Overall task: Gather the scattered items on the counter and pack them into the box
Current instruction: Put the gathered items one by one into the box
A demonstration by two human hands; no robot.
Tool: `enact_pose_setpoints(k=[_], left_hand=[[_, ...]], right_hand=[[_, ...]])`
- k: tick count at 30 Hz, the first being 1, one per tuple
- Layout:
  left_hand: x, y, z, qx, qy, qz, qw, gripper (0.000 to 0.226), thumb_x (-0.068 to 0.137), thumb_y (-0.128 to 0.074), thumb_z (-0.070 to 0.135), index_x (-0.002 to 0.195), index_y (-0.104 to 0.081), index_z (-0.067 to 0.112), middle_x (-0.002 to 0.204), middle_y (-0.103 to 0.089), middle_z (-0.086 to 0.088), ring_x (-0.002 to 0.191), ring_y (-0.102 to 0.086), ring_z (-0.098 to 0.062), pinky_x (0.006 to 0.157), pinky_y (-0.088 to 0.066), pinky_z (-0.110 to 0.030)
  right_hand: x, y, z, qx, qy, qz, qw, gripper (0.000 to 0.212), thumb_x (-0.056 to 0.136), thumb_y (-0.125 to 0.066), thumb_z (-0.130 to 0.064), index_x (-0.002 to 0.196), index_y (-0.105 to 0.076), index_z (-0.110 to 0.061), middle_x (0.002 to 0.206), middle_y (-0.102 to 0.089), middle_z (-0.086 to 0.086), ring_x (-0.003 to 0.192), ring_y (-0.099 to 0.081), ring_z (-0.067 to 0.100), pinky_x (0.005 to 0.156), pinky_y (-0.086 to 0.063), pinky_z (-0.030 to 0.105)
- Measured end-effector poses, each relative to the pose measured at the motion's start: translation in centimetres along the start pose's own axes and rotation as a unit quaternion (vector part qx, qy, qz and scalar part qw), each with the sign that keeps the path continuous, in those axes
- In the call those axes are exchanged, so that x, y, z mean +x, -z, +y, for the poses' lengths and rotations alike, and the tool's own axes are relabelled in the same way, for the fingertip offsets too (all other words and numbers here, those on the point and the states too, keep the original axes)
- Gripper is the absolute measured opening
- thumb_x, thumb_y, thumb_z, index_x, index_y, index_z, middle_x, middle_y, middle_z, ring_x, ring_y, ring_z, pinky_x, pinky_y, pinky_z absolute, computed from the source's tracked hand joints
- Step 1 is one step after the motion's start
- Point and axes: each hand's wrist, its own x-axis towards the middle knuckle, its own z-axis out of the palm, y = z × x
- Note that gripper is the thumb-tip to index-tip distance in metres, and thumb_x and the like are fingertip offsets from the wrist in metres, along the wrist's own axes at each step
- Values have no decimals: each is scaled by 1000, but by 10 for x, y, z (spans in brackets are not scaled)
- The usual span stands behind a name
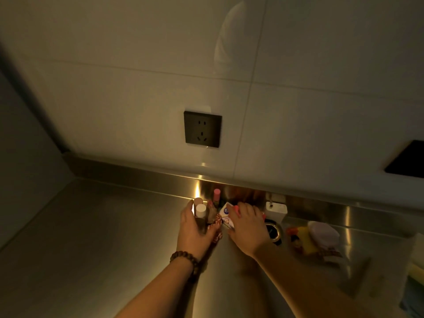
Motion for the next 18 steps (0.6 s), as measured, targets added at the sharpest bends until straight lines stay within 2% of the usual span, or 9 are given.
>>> enact_pose_setpoints(k=[3,5,7,9,11,15,18], left_hand=[[8,-2,0,-79,46,-17,996,99,65,-83,25,143,-22,34,143,-40,6,125,-47,-18,103,-41,-43],[13,-1,1,-99,62,-26,993,97,67,-82,19,143,-23,35,138,-46,6,122,-49,-18,102,-42,-47],[18,0,-1,-90,57,-26,994,81,68,-81,18,134,-37,33,126,-55,7,115,-54,-15,99,-45,-45],[20,1,-3,-88,51,-18,995,60,68,-81,18,117,-49,31,112,-62,7,105,-60,-12,93,-50,-43],[19,2,-6,-83,45,-9,996,47,68,-81,19,104,-53,31,102,-65,6,96,-63,-11,86,-54,-40],[13,6,-9,-68,40,-3,997,43,68,-81,20,98,-52,30,95,-65,7,89,-63,-8,77,-53,-30],[3,11,-9,-47,45,0,998,44,68,-81,23,96,-50,32,93,-63,11,87,-61,-5,70,-47,-20]], right_hand=[[1,-1,1,1,11,-16,1000,59,95,-39,-45,147,-20,-25,144,-34,8,134,-28,27,115,-15,41],[2,-3,1,-1,9,-23,1000,61,94,-40,-47,147,-18,-26,143,-35,8,132,-30,28,113,-19,40],[4,-5,1,-6,2,-31,999,63,94,-40,-50,148,-16,-26,141,-37,9,130,-32,28,110,-23,40],[6,-7,1,-13,-9,-42,999,65,93,-39,-53,148,-15,-27,142,-38,11,131,-33,30,109,-24,41],[5,-9,0,-16,-21,-46,999,66,93,-37,-55,148,-13,-28,143,-38,12,132,-32,31,109,-23,42],[-2,-12,-4,-24,-43,-49,998,66,94,-29,-59,149,-12,-27,145,-36,14,134,-30,33,110,-22,44],[-13,-13,-8,-4,-50,-50,997,67,93,-35,-56,149,-12,-27,147,-33,14,136,-27,32,110,-23,43]])
